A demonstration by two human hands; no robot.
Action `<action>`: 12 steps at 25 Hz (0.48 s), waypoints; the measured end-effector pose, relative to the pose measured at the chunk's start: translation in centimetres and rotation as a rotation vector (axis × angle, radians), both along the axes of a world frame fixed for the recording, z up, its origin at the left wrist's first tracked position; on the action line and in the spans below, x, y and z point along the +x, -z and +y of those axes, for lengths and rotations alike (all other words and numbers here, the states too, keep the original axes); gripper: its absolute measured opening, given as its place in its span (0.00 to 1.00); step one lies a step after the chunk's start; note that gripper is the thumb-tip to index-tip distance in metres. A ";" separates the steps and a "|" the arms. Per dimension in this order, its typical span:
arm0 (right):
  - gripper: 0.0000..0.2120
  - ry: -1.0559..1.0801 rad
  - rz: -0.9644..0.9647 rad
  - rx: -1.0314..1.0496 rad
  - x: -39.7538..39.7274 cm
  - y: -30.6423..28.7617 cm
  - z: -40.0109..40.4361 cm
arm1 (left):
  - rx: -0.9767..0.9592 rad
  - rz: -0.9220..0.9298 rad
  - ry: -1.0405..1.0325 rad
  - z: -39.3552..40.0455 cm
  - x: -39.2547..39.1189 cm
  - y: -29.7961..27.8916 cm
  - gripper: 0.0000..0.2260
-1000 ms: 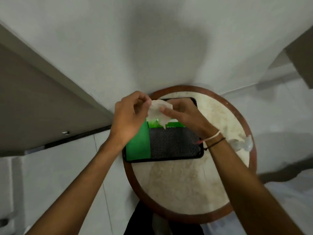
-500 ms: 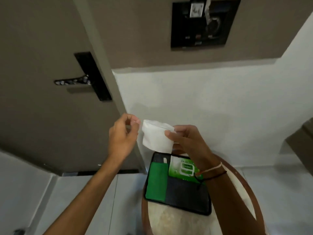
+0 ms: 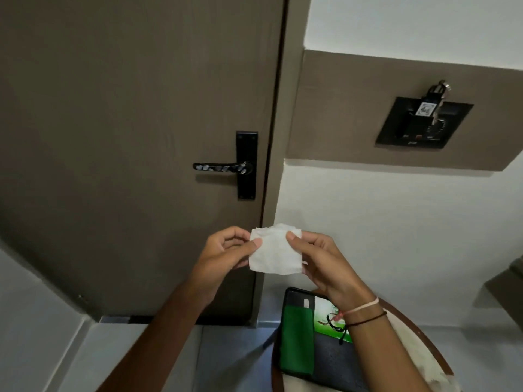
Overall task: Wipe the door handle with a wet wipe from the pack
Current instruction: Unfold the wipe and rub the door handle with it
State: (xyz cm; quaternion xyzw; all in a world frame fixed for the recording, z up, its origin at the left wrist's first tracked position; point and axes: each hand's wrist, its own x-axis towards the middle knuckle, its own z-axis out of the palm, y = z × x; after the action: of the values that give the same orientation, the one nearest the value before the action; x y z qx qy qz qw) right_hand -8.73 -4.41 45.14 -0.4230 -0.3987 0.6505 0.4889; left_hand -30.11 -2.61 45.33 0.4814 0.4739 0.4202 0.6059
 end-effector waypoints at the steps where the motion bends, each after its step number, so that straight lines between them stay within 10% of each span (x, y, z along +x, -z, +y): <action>1: 0.16 0.016 0.062 -0.029 -1.4 0.0 0.1 | -0.016 -0.042 0.036 0.4 -1.6 -0.1 0.04; 7: 0.24 0.156 0.513 -0.258 -7.1 0.0 -0.7 | 0.071 -0.065 0.014 1.4 -5.0 -1.4 0.09; 12: 0.18 0.109 0.515 -0.264 -8.2 -1.2 -0.4 | 0.145 -0.032 -0.004 2.0 -5.4 -2.5 0.07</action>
State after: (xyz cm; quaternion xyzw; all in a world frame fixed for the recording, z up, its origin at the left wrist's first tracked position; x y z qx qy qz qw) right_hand -16.95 -4.84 46.33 -0.3245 -0.1501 0.7554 0.5491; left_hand -35.49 -0.60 47.84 0.5164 0.4334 0.4624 0.5759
